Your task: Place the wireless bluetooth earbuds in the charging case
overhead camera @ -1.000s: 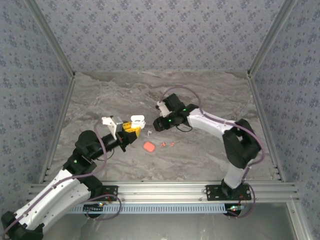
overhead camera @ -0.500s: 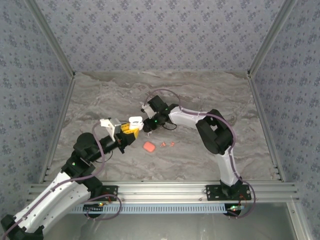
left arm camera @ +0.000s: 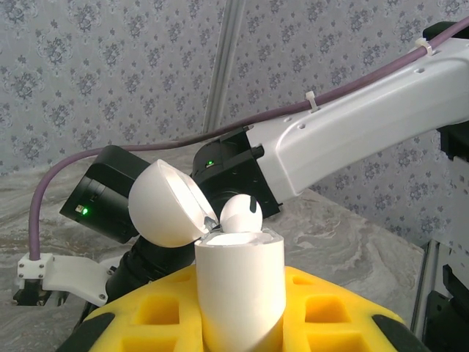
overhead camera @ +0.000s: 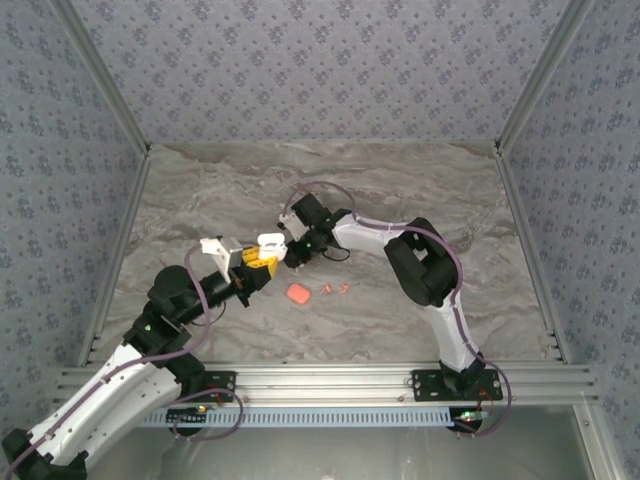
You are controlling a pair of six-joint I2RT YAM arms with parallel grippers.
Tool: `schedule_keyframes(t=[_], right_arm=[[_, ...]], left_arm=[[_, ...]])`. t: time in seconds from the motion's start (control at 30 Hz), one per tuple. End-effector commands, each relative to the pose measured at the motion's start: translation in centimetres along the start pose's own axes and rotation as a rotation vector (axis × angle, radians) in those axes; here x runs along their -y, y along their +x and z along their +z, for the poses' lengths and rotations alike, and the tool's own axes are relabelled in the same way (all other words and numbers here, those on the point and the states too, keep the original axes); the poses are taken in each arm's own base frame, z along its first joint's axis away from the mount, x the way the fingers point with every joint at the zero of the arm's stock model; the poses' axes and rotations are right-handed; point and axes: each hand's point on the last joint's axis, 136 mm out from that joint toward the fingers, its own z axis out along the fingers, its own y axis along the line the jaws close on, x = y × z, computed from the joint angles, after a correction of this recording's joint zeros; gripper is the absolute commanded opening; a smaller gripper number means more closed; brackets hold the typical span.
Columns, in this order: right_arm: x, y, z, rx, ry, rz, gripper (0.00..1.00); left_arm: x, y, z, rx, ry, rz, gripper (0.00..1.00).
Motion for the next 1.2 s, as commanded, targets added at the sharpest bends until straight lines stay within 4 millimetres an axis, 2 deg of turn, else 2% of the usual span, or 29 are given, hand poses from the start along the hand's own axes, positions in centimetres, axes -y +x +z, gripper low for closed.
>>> schedule_keyframes(t=[0.0, 0.43, 0.87, 1.03, 1.17], right_arm=[[-0.6, 3.1, 0.1, -0.098, -0.021, 0.007, 0.43], [-0.8, 4.5, -1.3, -0.107, -0.016, 0.010, 0.38], [-0.9, 4.6, -1.3, -0.106, -0.020, 0.013, 0.21], [-0.6, 2.8, -4.2, -0.021, 0.014, 0.028, 0.19], [-0.1, 1.1, -8.6, 0.098, 0.067, 0.050, 0.19]], left_arm=[[0.2, -0.8, -0.1, 0.028, 0.002, 0.002, 0.00], [0.2, -0.9, 0.3, 0.023, 0.002, 0.000, 0.00], [0.2, -1.0, 0.3, 0.019, 0.003, 0.004, 0.00], [0.1, -0.8, 0.4, 0.013, 0.000, 0.001, 0.00], [0.1, -0.9, 0.7, 0.016, 0.007, -0.006, 0.00]])
